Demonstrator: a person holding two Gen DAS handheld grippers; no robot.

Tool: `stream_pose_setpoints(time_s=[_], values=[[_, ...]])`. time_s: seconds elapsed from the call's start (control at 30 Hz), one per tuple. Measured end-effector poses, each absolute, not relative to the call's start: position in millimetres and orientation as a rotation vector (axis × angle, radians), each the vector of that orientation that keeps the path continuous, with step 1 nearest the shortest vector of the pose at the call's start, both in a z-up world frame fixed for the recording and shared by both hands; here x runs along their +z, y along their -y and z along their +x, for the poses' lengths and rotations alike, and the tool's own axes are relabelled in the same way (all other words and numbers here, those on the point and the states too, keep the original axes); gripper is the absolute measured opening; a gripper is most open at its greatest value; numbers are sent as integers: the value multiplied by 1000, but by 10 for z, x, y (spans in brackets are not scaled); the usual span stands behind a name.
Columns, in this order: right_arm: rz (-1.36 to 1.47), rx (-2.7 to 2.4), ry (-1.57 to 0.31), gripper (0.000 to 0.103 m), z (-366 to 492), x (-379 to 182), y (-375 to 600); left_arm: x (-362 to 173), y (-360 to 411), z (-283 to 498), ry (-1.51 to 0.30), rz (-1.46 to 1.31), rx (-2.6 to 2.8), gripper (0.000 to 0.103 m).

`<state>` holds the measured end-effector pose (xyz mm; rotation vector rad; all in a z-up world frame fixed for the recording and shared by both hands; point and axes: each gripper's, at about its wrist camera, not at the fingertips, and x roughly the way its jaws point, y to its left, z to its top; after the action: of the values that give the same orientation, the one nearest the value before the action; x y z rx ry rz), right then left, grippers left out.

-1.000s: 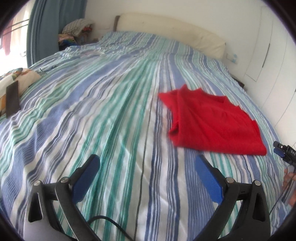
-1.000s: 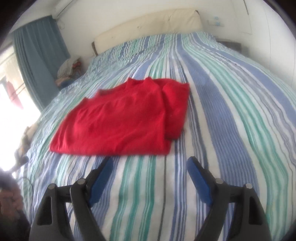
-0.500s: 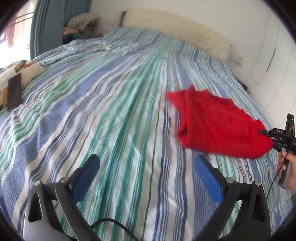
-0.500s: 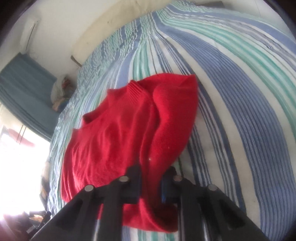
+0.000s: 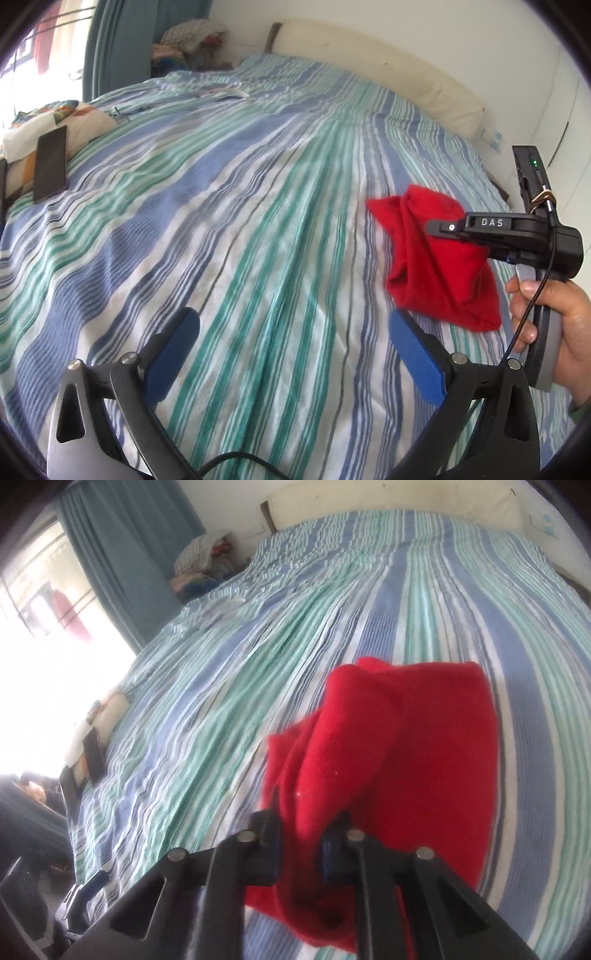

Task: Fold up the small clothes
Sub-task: 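Grasp the folded sweater's edge with the right gripper and fold it over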

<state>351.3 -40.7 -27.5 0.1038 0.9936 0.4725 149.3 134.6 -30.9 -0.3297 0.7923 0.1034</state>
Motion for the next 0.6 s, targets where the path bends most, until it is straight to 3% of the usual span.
stream_pose_setpoints(time_s=[0.03, 0.07, 0.1, 0.27, 0.37, 0.43, 0.47, 0.5, 0.6], values=[[93, 488, -1026, 26, 3503, -400, 298, -316, -1372, 1491, -796, -336, 105, 102], [107, 523, -1068, 40, 3497, -512, 221, -318, -1400, 1487, -798, -344, 107, 102], [152, 571, -1100, 46, 3470, -588, 192, -314, -1429, 1478, -798, -352, 109, 102], [407, 769, -966, 61, 3244, -291, 562, -296, -1519, 1475, -800, -387, 109, 102], [326, 665, -903, 61, 3177, -108, 758, -300, -1506, 1487, -804, -400, 98, 102], [128, 579, -907, 50, 3125, -142, 700, -307, -1468, 1495, -804, -389, 94, 102], [57, 573, -930, 35, 3096, -230, 634, -309, -1444, 1496, -803, -378, 96, 102], [10, 580, -964, 28, 3061, -360, 553, -314, -1420, 1497, -803, -365, 100, 102], [-102, 625, -1041, 28, 2870, -811, 279, -327, -1362, 1492, -799, -323, 115, 102]])
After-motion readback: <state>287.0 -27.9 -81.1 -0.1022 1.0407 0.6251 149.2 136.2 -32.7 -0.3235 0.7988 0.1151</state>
